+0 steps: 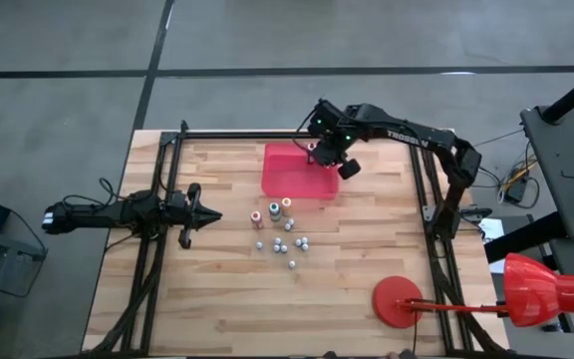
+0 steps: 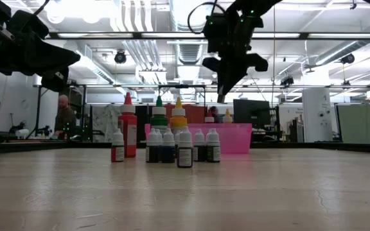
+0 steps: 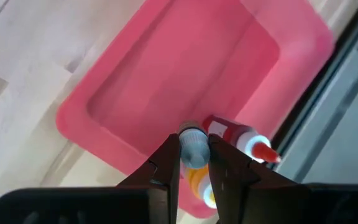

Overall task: Pick & Place food coloring
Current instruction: Put the small green food coloring bottle into the pink bin

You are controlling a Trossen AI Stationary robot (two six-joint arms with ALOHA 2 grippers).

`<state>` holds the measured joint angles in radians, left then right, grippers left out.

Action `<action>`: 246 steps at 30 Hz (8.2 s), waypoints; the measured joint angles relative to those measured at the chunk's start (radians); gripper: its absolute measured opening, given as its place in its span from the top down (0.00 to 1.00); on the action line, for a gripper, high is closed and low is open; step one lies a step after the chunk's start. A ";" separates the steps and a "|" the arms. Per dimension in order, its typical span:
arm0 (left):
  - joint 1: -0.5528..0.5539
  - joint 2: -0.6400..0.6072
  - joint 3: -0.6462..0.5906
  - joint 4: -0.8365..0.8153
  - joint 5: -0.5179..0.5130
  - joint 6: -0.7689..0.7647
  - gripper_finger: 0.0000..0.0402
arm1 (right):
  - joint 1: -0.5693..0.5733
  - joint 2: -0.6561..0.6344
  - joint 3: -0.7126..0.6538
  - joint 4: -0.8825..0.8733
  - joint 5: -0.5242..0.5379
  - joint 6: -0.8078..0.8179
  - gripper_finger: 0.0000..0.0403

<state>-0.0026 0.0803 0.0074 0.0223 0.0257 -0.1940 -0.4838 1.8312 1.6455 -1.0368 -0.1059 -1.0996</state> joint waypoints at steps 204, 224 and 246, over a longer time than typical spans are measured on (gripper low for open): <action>0.000 0.000 0.000 0.000 0.000 0.000 1.00 | 0.357 0.023 -0.002 -0.026 -0.105 0.528 0.68; 0.000 0.000 0.000 0.000 0.000 0.000 1.00 | 0.545 0.034 -0.014 -0.015 -0.104 0.636 0.71; 0.000 0.000 0.000 0.000 0.000 0.000 1.00 | 0.622 0.074 -0.045 0.087 -0.092 0.673 0.66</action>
<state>-0.0026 0.0803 0.0074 0.0223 0.0254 -0.1942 0.1379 1.9051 1.6005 -0.9498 -0.1981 -0.4261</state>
